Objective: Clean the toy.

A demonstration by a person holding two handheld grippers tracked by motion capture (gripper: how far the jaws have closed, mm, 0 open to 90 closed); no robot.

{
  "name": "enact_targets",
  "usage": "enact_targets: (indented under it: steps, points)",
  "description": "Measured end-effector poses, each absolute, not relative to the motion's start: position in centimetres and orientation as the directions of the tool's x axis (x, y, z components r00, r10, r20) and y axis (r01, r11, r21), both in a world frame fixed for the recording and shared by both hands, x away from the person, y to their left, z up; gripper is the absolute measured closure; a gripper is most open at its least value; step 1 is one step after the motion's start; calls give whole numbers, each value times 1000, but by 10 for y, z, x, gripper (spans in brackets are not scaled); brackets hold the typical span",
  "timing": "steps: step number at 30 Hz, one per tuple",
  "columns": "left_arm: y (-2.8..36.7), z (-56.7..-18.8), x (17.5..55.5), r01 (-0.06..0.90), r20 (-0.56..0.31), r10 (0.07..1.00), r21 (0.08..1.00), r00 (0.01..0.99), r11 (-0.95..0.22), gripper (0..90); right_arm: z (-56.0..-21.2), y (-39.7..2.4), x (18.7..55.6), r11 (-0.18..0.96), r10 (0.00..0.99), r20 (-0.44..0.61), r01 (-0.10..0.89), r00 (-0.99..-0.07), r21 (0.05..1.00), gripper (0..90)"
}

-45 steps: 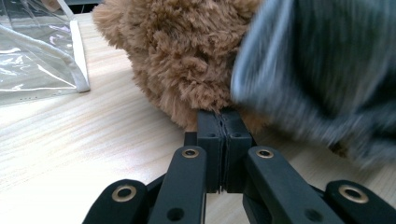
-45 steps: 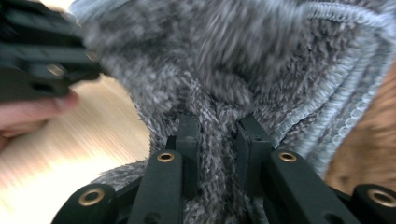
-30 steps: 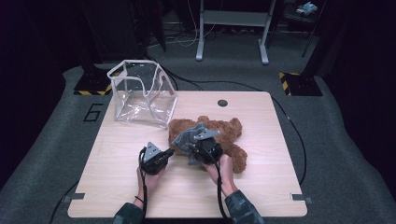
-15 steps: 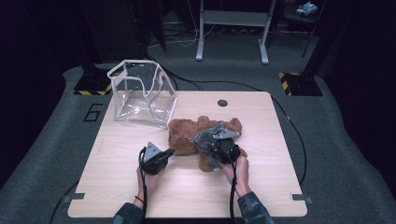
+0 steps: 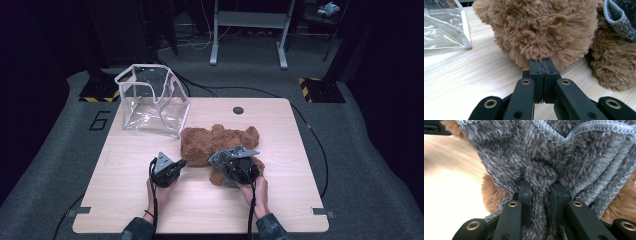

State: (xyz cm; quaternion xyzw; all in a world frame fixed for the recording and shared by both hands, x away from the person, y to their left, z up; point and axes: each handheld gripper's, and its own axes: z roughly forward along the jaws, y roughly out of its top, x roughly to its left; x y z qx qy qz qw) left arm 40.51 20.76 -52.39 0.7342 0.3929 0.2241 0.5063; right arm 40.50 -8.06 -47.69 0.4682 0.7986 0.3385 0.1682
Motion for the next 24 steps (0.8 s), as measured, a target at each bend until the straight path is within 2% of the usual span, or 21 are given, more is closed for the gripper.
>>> enact_targets:
  steps: [11,16,24]
  points:
    - [208,-524,405,354,-78,801,919,593,-172,885,-444,-75,412,337,857,13,578,-516,743,745]
    - [208,-524,405,349,-76,802,921,593,-171,885,-462,-71,415,354,852,14,595,-524,722,747]
    - [208,-524,405,348,-75,802,922,593,-171,885,-470,-75,410,354,852,31,618,-523,702,745]
